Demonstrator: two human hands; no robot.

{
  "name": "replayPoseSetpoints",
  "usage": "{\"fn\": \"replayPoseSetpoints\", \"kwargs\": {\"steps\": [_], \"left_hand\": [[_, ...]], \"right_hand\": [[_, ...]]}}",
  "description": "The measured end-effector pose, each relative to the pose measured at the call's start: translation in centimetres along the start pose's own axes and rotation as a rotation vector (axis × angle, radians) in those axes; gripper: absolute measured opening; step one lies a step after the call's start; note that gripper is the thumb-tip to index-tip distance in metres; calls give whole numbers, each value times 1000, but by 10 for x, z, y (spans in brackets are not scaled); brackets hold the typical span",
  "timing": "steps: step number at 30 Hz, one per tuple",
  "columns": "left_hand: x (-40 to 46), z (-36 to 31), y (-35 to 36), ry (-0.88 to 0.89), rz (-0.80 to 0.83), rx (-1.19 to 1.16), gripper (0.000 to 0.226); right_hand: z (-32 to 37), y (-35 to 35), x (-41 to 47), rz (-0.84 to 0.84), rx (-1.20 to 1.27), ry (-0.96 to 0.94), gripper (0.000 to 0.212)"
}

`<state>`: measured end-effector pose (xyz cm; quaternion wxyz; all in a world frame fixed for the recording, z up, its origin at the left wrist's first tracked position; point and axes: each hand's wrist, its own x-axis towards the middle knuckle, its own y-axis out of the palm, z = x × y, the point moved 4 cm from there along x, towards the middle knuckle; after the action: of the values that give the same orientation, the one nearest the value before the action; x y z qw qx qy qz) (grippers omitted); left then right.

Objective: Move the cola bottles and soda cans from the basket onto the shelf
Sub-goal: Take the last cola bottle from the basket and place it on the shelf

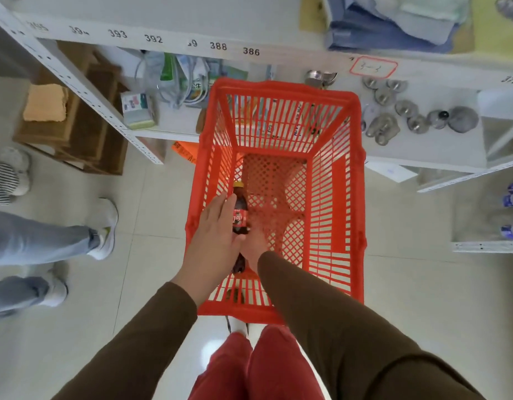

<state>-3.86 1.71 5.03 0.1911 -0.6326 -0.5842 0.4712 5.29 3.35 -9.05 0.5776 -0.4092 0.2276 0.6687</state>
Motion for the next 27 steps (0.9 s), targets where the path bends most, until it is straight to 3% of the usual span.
{"fn": "replayPoseSetpoints", "kwargs": {"steps": [4,5,8,10,19,27], "left_hand": [[7,1,5,-33,15,-21,70],[9,1,6,-35,17,-21,71],[15,2,8,-32,15,-9,71],[18,0,8,-33,16,6,72],[27,-35,-7,39,76,11,76],[5,-113,-66,267,36,7,75]], "right_hand": [[-1,11,7,38,131,23,78],[-2,13,10,38,121,39,78],[-6,11,17,17,39,10,45],[-4,1,16,17,21,-15,39],[31,-71,-25,97,38,-199,53],[92,-146,-116,-56,152,-429,61]]}}
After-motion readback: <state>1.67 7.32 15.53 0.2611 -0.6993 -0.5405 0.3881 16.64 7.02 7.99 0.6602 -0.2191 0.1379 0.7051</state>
